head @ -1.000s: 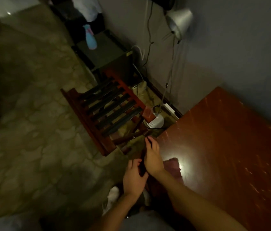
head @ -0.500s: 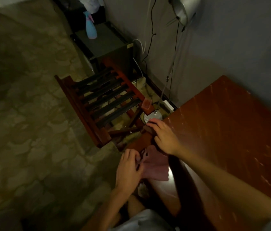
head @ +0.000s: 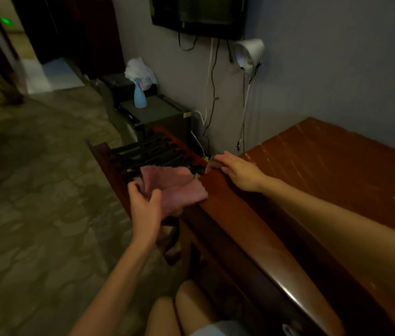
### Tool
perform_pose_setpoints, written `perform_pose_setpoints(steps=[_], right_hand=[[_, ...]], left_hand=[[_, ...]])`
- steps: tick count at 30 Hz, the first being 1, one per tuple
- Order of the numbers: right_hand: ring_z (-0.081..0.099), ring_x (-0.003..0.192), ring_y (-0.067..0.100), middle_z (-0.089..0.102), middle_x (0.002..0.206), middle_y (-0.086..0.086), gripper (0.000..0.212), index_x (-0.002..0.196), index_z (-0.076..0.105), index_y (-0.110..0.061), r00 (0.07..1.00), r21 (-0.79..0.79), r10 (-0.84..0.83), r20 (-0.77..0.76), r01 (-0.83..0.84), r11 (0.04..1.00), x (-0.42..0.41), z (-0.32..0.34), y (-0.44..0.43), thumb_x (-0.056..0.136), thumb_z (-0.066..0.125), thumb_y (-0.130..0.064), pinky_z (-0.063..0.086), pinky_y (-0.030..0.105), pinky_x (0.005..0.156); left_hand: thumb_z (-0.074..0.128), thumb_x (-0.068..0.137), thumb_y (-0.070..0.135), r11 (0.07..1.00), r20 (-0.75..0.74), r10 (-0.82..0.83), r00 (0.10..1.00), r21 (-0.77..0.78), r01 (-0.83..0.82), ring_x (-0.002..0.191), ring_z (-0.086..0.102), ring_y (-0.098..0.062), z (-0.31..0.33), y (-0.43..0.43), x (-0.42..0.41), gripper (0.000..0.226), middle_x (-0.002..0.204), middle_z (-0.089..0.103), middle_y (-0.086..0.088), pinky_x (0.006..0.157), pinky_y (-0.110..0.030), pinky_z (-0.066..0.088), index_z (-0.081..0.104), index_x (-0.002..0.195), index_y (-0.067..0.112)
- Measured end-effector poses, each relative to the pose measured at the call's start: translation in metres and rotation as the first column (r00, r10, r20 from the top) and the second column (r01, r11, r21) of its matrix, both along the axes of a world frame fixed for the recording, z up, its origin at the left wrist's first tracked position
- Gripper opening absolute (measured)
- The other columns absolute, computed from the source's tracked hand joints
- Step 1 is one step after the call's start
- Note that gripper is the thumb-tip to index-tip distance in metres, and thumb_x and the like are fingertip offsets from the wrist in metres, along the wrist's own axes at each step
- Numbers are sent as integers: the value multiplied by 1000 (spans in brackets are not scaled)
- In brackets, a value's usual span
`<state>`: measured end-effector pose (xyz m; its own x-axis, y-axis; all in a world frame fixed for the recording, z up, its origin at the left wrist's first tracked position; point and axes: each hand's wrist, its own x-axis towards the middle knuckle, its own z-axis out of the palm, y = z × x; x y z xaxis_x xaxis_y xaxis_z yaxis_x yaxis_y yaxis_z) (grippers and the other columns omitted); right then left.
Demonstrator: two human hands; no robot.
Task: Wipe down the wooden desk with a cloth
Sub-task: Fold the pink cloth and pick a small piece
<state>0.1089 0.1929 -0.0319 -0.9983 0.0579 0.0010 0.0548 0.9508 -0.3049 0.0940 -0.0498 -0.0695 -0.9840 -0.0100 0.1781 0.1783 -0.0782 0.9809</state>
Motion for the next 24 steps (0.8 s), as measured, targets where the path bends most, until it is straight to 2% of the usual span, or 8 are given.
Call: perform_pose_setpoints(steps=[4,6,10,15,18,21,24], right_hand=[[9,146,16,17,158,1,48,151,20,-16,999,-24,-36,17,36,999,26,4,-11,104,30,-20,11,30,116],[7,147,16,12,159,2,49,151,17,-15,999,-21,-29,28,30,999,38,2,-15,104,29,-21,9,27,116],[3,147,15,9,160,2,50,151,15,-15,999,-15,8,35,-8,1000,63,2,-27,104,28,-24,4,26,116],[-1,147,13,3,160,0,53,152,7,-18,991,109,133,2,-132,985,96,-5,-61,104,25,-33,-1,24,114],[-3,146,13,1,160,-1,53,152,5,-20,983,155,185,-12,-181,971,94,-6,-80,104,22,-35,-2,24,115],[-4,147,14,1,160,0,52,152,8,-20,969,199,247,-15,-240,950,72,-8,-100,104,20,-37,-2,26,116],[1,147,15,6,160,1,51,151,14,-17,963,222,267,-22,-256,941,44,-11,-109,104,22,-34,3,27,117]], left_hand=[[48,88,-6,993,2,85,996,-78,-85,84,50,-20,7,-18,31,24,95,48,-10,74,-32,42,37,104,8],[47,89,-7,986,-23,73,997,-149,-76,87,49,-20,13,-29,42,24,95,47,-12,76,-33,40,36,104,8],[46,91,-6,974,-44,50,998,-219,-58,92,56,-26,30,-51,55,27,104,53,-13,76,-35,46,38,108,13],[49,88,-1,958,-31,60,998,-279,-66,96,60,-31,40,-65,60,25,106,59,-15,83,-51,52,44,105,17],[48,90,0,966,31,56,998,-254,-46,97,59,-30,41,-63,58,20,105,57,-14,81,-43,51,45,105,13],[47,93,1,966,71,41,997,-257,-22,93,55,-25,35,-57,51,16,101,54,-12,75,-33,43,43,105,9],[48,94,3,963,103,44,994,-270,-15,94,53,-25,29,-51,38,11,98,52,-12,76,-31,39,42,103,6]])
